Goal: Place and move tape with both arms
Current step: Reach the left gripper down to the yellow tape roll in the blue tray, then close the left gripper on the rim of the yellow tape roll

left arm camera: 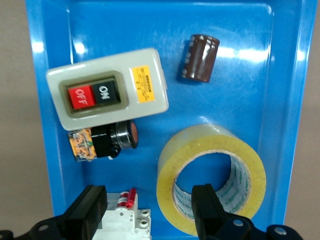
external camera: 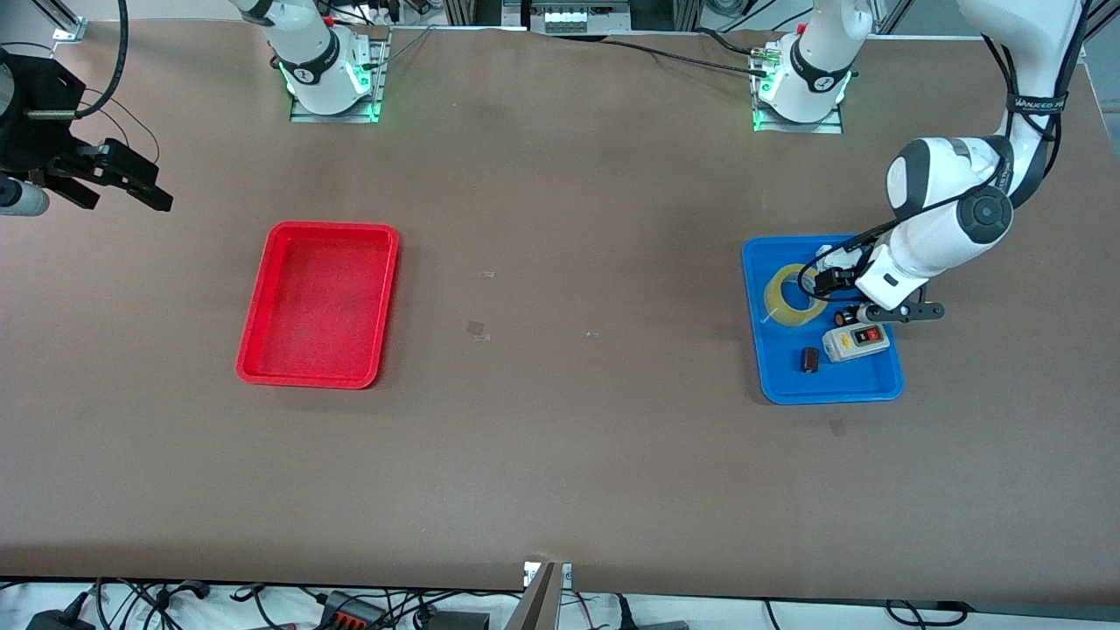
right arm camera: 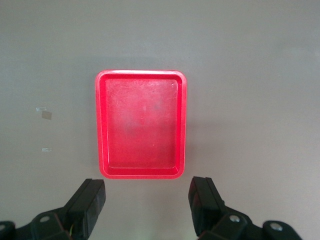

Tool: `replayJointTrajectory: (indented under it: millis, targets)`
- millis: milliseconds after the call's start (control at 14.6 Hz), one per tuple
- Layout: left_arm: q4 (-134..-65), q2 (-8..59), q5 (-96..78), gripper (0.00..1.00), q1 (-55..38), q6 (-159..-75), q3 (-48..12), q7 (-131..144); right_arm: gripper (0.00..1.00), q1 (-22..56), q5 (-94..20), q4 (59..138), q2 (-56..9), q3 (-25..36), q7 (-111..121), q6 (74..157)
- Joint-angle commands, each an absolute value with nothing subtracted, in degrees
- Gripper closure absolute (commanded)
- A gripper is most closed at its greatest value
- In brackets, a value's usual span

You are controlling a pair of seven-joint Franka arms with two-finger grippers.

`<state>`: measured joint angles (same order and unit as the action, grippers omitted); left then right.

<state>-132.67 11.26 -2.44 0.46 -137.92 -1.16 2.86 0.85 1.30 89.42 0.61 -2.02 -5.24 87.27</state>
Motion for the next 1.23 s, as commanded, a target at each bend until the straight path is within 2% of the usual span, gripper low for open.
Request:
replayJointTrajectory:
  millis: [0,342,889,1026,1094,1162]
  targets:
    - [-133.5,12.2,-1.7,0.00,0.1,-139.0,-1.1,1.8,0.02,0.5,0.7,90.1,1.3,-2.3,-4.0,87.8]
    - [-133.5,16.0,-1.7,0.00,-0.7,-141.6,-1.2,1.8,0.02,0.5,0.7,90.1,1.1,-2.3,-4.0,87.8]
    - [-133.4,18.1,-1.7,0.02,-0.8,-141.6,-1.2,1.8,0.02,0.5,0.8,90.1,0.9,-2.2,-4.1,87.9]
    - [-133.4,18.2,-1.7,0.25,-0.8,-141.6,-1.2,1.8,0.02,0.5,0.9,89.9,0.8,-2.2,-4.2,87.9]
    - [-133.3,18.1,-1.7,0.42,-0.8,-141.6,-1.2,1.8,0.02,0.5,0.9,89.9,0.8,-2.2,-4.2,87.9]
    - [-133.3,18.1,-1.7,0.63,-0.7,-141.2,-1.2,1.8,0.02,0.5,0.9,90.1,0.8,-2.2,-4.1,87.8]
